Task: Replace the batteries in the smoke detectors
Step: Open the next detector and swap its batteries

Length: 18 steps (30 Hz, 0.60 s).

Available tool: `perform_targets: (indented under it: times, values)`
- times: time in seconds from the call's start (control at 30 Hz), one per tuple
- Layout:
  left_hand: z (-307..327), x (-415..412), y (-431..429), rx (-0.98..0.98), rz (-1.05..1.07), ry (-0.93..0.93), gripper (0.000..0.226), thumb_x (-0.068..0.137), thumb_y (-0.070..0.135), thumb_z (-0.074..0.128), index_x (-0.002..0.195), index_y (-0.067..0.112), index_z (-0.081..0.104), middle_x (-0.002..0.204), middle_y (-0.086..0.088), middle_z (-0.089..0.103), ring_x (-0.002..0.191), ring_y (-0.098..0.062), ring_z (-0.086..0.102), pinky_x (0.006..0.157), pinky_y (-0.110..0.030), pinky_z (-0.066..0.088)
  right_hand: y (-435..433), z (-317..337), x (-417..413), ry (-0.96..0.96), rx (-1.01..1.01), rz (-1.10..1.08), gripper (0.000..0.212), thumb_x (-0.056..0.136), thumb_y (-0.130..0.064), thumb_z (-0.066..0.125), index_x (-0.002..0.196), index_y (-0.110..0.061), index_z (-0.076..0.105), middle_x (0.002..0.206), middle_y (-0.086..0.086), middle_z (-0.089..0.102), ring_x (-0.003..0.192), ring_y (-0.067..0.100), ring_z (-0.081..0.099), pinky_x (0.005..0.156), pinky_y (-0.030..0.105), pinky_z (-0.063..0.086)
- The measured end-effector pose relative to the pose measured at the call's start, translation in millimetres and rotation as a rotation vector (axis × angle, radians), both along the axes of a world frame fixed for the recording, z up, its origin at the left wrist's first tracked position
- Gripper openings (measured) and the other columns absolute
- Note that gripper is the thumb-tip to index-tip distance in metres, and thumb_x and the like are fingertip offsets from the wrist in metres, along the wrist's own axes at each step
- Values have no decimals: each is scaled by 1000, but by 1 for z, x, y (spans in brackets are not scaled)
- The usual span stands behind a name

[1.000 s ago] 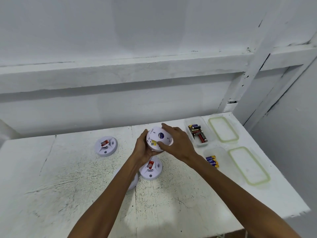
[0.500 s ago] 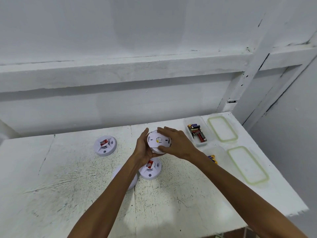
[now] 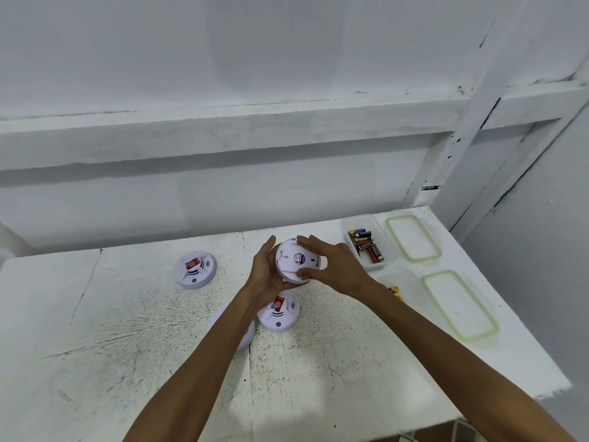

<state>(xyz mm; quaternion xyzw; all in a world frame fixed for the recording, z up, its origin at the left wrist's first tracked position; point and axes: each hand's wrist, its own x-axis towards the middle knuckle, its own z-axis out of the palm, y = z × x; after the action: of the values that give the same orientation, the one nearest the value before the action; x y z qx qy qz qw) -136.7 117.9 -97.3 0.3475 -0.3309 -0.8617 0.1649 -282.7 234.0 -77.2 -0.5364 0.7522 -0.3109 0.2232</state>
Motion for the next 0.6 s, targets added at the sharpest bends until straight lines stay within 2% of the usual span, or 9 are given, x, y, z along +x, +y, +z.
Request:
perform_targets:
  times: [0.1,0.23,0.47,0.6]
  values:
    - [1,-1,0,-1,-2,-4,52,102,53,41,119,13,69,120,-22,72,114,-43,63,108,-67,41,-1,1,0,5,-4,-12,80,73,-64,70,145,-47,38,146,-9,52,133,17,49,108,44,44]
    - [1,-1,2,-3,-14,3,52,102,52,41,120,12,69,121,-23,71,113,-43,63,107,-66,42,-2,1,-1,-4,-27,-2,77,79,-50,77,147,-36,44,145,-6,53,132,17,51,109,42,45]
    - [2,0,2,-6,7,0,50,102,51,42,116,12,70,117,-22,73,111,-43,65,107,-68,42,0,0,-4,-3,-8,36,80,77,-53,76,146,-47,37,151,-4,46,140,12,41,113,42,40]
    - [1,2,2,-6,-14,-3,52,102,52,44,120,10,69,121,-24,71,112,-44,64,108,-68,41,-1,0,-7,-13,0,61,80,78,-54,74,147,-49,34,149,-10,49,142,8,37,116,44,35]
